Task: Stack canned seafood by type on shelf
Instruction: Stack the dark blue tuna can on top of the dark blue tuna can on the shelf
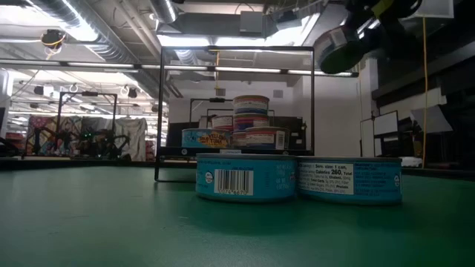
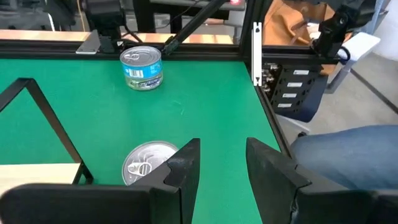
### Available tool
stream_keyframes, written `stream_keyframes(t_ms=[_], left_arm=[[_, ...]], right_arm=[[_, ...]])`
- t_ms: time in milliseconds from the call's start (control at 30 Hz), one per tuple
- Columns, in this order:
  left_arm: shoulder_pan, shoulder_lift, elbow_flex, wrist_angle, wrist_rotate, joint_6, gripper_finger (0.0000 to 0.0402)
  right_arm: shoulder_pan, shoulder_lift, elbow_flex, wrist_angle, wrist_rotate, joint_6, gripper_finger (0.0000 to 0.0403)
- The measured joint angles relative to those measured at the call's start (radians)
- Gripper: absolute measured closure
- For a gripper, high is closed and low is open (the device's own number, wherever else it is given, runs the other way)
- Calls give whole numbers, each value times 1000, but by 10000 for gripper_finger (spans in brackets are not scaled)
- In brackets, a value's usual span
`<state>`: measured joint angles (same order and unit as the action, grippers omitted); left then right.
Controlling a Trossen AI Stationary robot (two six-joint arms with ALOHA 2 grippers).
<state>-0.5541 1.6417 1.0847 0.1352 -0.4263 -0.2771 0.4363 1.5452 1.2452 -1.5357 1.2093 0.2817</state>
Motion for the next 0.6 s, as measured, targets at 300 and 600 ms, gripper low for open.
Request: stream_keyframes(t_ms=[300, 600], left_arm=[[3, 0, 0, -27, -1, 25, 277], [20, 0, 0, -27, -2, 24, 277]], right_arm=[[-118, -403, -435, 523, -18, -186, 205], [-202, -463, -732, 1628, -362, -965, 205]])
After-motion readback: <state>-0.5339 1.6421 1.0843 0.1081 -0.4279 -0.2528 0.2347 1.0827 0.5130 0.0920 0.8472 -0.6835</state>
